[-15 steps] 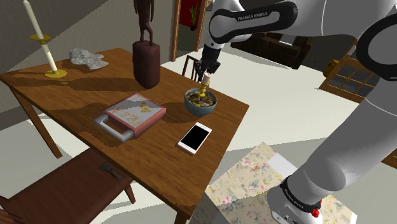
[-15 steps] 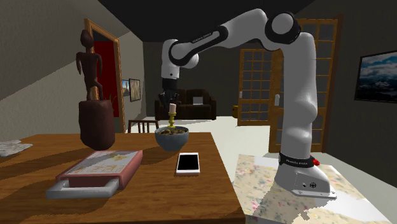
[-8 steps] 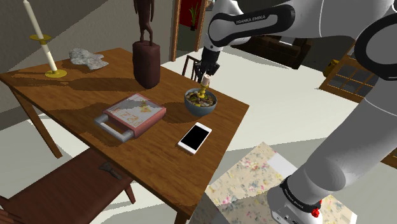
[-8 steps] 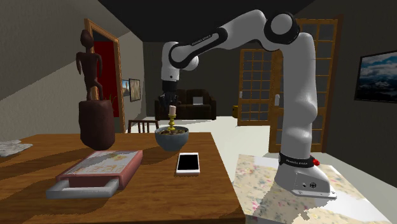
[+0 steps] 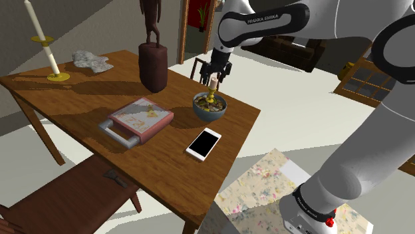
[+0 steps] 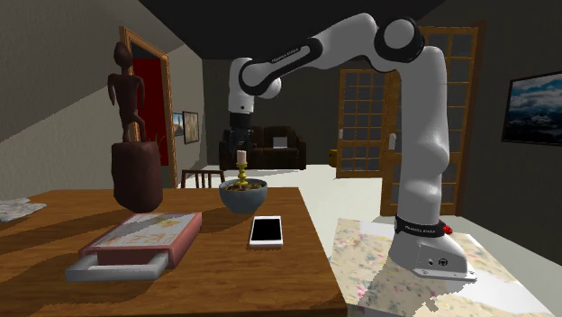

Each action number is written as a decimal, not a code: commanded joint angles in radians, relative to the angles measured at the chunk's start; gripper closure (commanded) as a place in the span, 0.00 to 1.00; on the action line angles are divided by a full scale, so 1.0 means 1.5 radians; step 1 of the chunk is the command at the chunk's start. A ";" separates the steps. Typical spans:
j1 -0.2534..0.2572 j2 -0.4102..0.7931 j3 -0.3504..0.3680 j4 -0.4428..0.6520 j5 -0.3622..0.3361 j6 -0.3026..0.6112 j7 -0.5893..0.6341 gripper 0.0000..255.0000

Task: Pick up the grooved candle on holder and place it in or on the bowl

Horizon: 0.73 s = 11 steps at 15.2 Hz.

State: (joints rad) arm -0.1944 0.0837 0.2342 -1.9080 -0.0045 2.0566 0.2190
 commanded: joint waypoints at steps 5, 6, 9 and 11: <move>-0.001 -0.021 0.000 0.049 0.005 -0.070 -0.003 0.00; -0.001 -0.021 0.000 0.049 0.005 -0.070 -0.003 0.00; -0.001 -0.021 0.000 0.049 0.005 -0.070 -0.003 0.00; -0.001 -0.021 0.000 0.049 0.005 -0.070 -0.003 0.00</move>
